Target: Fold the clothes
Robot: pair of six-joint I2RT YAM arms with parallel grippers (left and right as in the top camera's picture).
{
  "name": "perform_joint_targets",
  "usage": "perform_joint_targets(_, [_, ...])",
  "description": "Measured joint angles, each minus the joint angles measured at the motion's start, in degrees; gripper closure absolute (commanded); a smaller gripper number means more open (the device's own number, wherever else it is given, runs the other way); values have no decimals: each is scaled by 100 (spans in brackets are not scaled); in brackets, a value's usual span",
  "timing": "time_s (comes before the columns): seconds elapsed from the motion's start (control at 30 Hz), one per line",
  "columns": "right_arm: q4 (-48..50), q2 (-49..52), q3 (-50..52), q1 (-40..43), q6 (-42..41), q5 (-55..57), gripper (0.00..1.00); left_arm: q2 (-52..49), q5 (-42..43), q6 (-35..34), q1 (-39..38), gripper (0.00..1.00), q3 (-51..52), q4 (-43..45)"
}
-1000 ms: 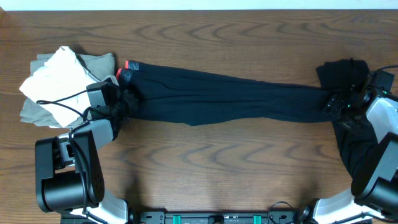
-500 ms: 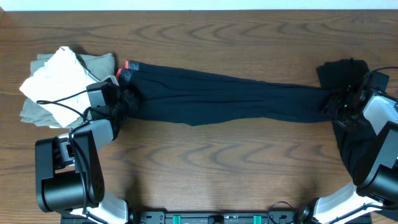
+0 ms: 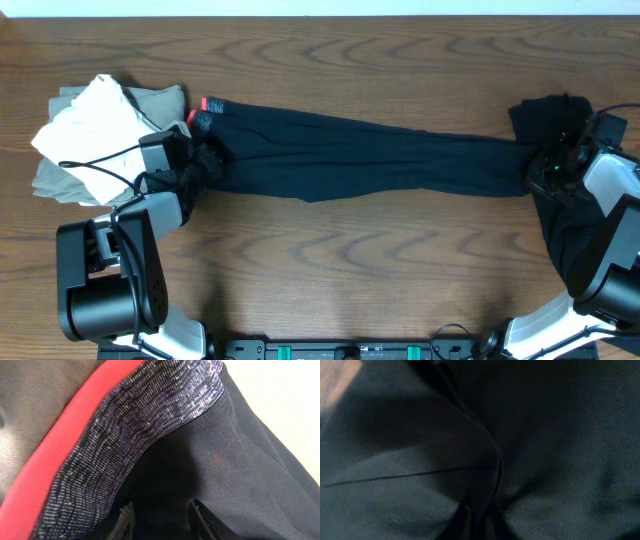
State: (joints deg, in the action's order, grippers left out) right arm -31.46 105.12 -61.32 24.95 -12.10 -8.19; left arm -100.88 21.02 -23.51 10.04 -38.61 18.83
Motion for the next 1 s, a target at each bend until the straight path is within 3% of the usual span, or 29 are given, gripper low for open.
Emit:
perform_joint_targets(0.17, [55,0,-4,0,0,0,99,-4,188,20,55,74,7,-17])
perform_joint_targets(0.37, [-391,-260,-330,181,-4,-7,99,188,894,17,74,75,153,-245])
perform_joint_targets(0.6, [-938,-1414,-1211,793,-4,-52,99,861,1198,20,-35,74,313,-562])
perform_joint_targets(1.0, [-1104,-1547,-1237,282,195,-68,99,964,1211,24,-35,74,315,-1047])
